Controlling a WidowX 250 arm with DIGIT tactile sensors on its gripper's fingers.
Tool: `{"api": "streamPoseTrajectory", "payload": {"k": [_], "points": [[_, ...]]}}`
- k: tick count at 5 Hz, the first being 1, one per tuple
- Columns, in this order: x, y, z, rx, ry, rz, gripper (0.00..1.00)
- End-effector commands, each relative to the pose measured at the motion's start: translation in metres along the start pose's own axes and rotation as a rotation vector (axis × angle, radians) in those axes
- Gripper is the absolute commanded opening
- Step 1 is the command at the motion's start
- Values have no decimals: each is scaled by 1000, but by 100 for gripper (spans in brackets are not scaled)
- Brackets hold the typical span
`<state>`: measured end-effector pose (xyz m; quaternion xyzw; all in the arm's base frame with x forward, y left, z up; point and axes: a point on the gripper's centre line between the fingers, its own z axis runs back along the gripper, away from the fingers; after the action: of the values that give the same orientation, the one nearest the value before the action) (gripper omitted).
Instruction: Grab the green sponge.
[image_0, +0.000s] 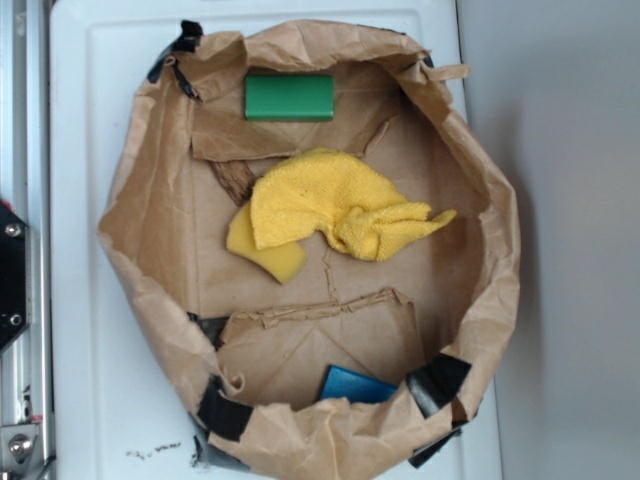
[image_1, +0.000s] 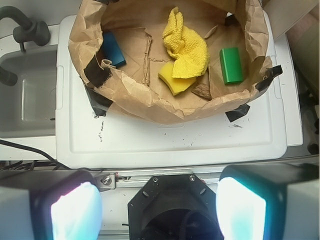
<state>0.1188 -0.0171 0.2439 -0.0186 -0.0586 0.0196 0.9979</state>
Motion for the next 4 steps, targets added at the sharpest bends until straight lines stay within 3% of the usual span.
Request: {"api": "streamPoseTrajectory", "payload": {"k": [1, 2, 4], "points": [[0, 0, 0, 0, 0, 0, 100], [-36, 2, 10, -48, -14, 57, 100], [-40, 12, 0, -45, 5, 113, 100]]}}
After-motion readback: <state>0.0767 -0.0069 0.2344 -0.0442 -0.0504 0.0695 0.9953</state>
